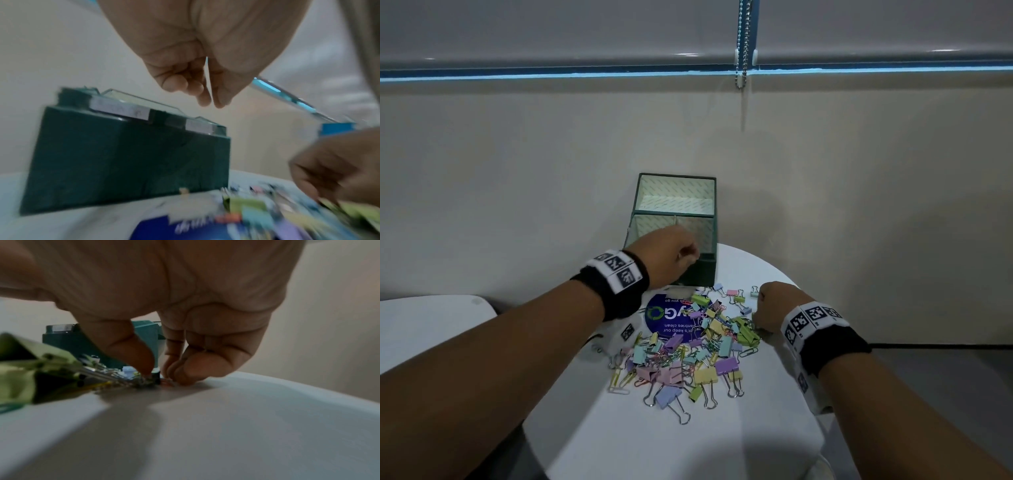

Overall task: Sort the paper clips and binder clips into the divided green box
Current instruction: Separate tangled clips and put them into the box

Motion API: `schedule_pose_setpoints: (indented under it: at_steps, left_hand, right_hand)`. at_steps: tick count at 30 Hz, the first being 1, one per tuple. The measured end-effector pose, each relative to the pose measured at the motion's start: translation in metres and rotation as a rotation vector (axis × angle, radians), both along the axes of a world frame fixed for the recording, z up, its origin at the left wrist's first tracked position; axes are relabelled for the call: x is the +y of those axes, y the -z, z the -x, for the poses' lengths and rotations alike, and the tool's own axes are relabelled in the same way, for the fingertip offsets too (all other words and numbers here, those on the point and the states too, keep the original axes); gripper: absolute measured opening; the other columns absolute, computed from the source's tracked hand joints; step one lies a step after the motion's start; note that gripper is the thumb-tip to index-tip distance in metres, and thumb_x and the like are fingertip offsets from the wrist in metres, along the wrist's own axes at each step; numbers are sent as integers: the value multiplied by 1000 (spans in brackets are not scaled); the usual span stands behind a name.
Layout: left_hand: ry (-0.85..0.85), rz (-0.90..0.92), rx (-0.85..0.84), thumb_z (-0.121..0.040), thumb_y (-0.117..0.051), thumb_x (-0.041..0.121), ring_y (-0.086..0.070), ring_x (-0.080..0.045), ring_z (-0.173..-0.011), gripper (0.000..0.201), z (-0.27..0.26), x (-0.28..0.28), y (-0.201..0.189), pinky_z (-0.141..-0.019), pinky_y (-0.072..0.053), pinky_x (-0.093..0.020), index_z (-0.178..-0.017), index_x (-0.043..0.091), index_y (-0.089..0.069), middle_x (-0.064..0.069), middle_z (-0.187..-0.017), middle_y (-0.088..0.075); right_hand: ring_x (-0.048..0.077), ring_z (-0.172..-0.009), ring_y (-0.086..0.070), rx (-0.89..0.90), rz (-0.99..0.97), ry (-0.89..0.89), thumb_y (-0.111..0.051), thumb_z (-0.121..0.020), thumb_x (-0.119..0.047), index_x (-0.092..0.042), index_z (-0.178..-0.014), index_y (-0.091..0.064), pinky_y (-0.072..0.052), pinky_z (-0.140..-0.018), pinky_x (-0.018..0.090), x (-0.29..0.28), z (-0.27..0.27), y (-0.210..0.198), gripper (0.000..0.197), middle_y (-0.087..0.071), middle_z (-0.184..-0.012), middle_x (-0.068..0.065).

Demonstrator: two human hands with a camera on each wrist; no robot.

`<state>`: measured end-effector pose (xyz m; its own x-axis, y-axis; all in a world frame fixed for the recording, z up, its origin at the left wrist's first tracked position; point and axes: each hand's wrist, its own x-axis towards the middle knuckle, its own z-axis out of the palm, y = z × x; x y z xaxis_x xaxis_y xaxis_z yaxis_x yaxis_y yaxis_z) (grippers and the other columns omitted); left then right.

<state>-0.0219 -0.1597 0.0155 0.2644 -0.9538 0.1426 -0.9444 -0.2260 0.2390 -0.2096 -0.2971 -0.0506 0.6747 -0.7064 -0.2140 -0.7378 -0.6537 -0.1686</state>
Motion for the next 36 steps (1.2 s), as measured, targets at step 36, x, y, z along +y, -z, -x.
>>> schedule_pose_setpoints:
  at_steps: [36]
  left_hand:
    - [-70, -221, 24, -100, -52, 31, -53, -20, -112, 34, 22, 98, 42, -89, -44, -29, -133, 33, -58, 0, -119, -55]
  right_hand:
    - [21, -83, -67, 20, 24, -130, -65, -90, -29, -12, -86, -73, -53, -75, 28, 51, -51, -16, 19, -71, -87, 5]
